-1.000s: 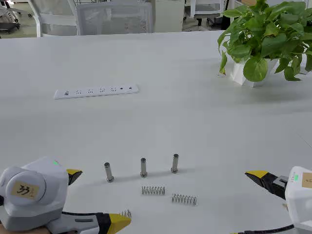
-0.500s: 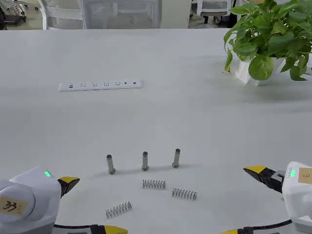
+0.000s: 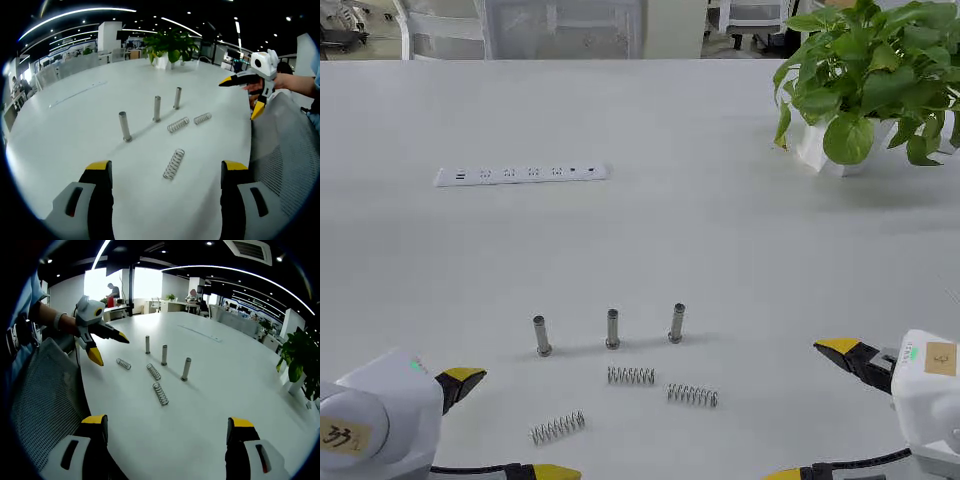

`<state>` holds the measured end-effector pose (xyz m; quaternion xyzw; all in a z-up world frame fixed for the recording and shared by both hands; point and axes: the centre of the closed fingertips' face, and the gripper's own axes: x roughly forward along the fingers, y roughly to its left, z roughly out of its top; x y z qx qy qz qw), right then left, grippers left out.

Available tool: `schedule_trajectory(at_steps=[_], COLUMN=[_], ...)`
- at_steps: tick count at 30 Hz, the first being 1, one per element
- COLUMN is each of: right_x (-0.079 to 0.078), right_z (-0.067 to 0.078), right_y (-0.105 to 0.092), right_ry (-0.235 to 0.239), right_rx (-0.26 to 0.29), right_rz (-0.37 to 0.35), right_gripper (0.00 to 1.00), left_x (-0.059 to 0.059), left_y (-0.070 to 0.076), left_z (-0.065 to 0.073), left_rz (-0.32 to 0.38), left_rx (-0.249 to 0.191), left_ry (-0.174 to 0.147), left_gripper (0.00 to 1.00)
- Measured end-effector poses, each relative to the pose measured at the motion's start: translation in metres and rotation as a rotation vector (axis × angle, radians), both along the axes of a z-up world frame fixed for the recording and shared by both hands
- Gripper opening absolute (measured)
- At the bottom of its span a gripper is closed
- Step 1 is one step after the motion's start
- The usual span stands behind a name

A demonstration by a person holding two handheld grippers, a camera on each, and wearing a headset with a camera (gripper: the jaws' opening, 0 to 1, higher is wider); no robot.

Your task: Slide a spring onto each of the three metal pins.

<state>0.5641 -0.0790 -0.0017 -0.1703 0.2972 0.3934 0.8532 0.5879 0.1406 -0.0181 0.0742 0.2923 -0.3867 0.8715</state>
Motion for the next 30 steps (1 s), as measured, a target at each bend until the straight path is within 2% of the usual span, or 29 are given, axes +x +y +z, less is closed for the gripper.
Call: schedule_trajectory(at_steps=[5, 11, 15, 19, 21, 27, 30], right_x=[-0.002, -0.003, -0.003, -0.004, -0.003, -0.003, -0.003], right_z=[0.000, 0.000, 0.000, 0.000, 0.000, 0.000, 0.000], right_y=[-0.002, -0.003, -0.004, -0.004, -0.003, -0.002, -0.002], right_ry=[0.005, 0.009, 0.010, 0.012, 0.013, 0.012, 0.012], right_rx=[0.002, 0.002, 0.001, 0.001, 0.002, 0.002, 0.003], right_rz=[-0.007, -0.015, -0.020, -0.020, -0.021, -0.022, -0.023], right_gripper=[0.99, 0.99, 0.99, 0.99, 0.99, 0.99, 0.99], left_x=[0.003, 0.004, 0.003, 0.004, 0.005, 0.004, 0.004], left_y=[-0.003, -0.004, -0.004, -0.004, -0.004, -0.002, -0.002], left_z=[-0.006, -0.014, -0.021, -0.021, -0.022, -0.025, -0.025], left_rz=[-0.016, -0.030, -0.057, -0.071, -0.069, -0.099, -0.127], left_rx=[0.006, 0.017, 0.045, 0.058, 0.062, 0.102, 0.126], left_ry=[-0.018, -0.017, -0.021, -0.032, -0.022, -0.014, -0.021], left_gripper=[0.78, 0.62, 0.53, 0.41, 0.36, 0.25, 0.23])
